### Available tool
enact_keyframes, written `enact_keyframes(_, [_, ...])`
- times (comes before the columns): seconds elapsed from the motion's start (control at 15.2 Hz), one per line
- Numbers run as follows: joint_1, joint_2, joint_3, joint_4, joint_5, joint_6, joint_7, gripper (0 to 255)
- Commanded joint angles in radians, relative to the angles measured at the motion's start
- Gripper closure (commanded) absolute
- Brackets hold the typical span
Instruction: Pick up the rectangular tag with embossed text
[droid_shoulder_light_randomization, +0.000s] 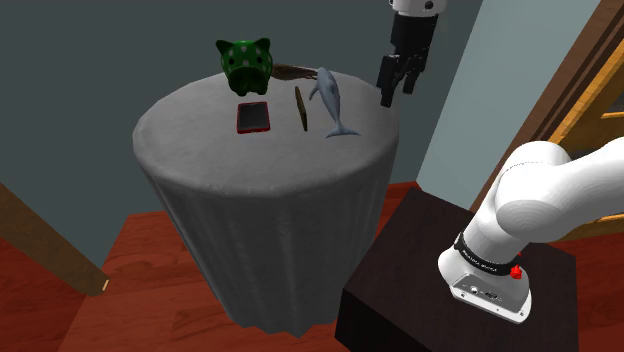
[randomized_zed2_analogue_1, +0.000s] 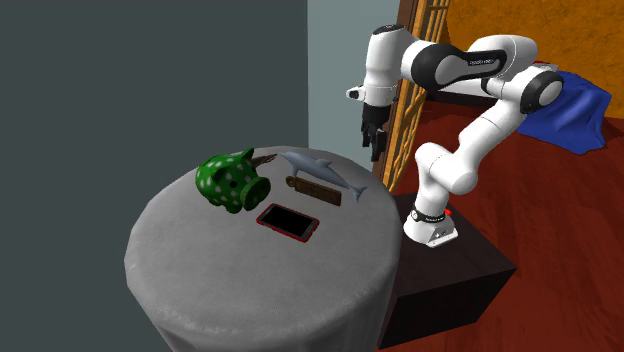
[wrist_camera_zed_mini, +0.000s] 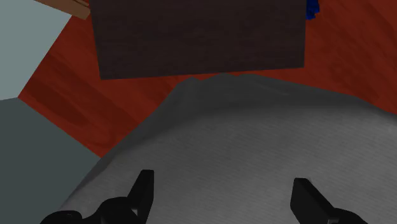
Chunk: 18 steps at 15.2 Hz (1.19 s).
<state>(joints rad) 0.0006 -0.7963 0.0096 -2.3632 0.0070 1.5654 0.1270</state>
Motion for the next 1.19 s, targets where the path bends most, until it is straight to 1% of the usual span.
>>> enact_keyframes(0.0, [0.000, 0.000, 0.000, 0.000, 0.000, 0.000, 0.000, 0])
enact_keyframes(0.26, [-0.012, 0.102, 0.105, 0.067, 0.051, 0.034, 0.184, 0])
enact_keyframes(0.53, [-0.033, 0.228, 0.203, 0.163, 0.078, 0.062, 0.366, 0])
enact_keyframes(0.79, [-0.058, 0.375, 0.292, 0.287, 0.075, 0.080, 0.551, 0])
enact_keyframes(0.99, [-0.075, 0.497, 0.353, 0.398, 0.051, 0.082, 0.693, 0])
enact_keyframes(1.06, [-0.078, 0.526, 0.364, 0.424, 0.043, 0.081, 0.724, 0])
enact_keyframes(1.12, [-0.076, 0.524, 0.364, 0.410, 0.043, 0.094, 0.724, 0])
